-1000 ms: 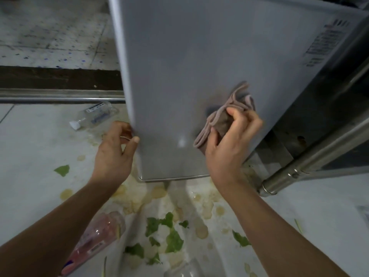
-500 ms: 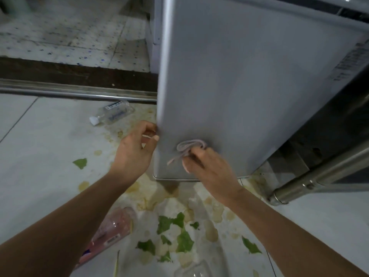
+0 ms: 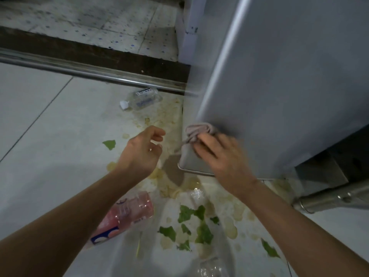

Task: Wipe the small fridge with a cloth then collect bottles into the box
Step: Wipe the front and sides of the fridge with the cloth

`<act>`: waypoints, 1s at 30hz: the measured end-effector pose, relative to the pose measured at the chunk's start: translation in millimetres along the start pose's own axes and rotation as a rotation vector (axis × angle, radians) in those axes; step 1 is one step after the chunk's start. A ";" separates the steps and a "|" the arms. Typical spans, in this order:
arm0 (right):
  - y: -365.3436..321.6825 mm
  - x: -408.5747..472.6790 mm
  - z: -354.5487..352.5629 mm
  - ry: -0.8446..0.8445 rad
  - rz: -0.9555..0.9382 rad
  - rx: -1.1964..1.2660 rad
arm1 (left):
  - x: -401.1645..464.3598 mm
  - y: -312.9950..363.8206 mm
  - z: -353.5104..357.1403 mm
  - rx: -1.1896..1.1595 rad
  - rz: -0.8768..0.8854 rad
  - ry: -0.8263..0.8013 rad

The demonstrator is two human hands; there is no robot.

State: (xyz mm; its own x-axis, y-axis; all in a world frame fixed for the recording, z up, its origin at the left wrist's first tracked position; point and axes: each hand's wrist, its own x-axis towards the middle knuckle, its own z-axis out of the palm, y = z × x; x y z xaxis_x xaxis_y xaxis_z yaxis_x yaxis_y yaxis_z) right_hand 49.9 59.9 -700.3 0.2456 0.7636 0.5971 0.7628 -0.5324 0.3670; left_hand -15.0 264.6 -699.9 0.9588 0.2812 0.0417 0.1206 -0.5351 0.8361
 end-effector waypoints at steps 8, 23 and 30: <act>0.6 27.0 18.3 0.179 -0.006 -0.155 | -1.2 -15.2 -9.6 0.017 -0.021 0.021; -58.3 -41.1 77.3 -0.584 -0.186 -0.145 | -6.5 -34.1 3.8 0.129 0.005 -0.067; -4.5 -4.5 17.6 0.116 0.009 -0.086 | 3.3 -15.5 31.9 0.105 0.045 0.007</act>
State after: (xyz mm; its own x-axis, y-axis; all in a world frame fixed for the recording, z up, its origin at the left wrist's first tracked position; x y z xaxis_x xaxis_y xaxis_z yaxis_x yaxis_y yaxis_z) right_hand 55.8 65.3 -717.2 0.1778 0.7139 0.6773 0.7059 -0.5721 0.4177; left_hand -5.4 248.4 -730.2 0.9620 0.2603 0.0825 0.1038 -0.6280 0.7712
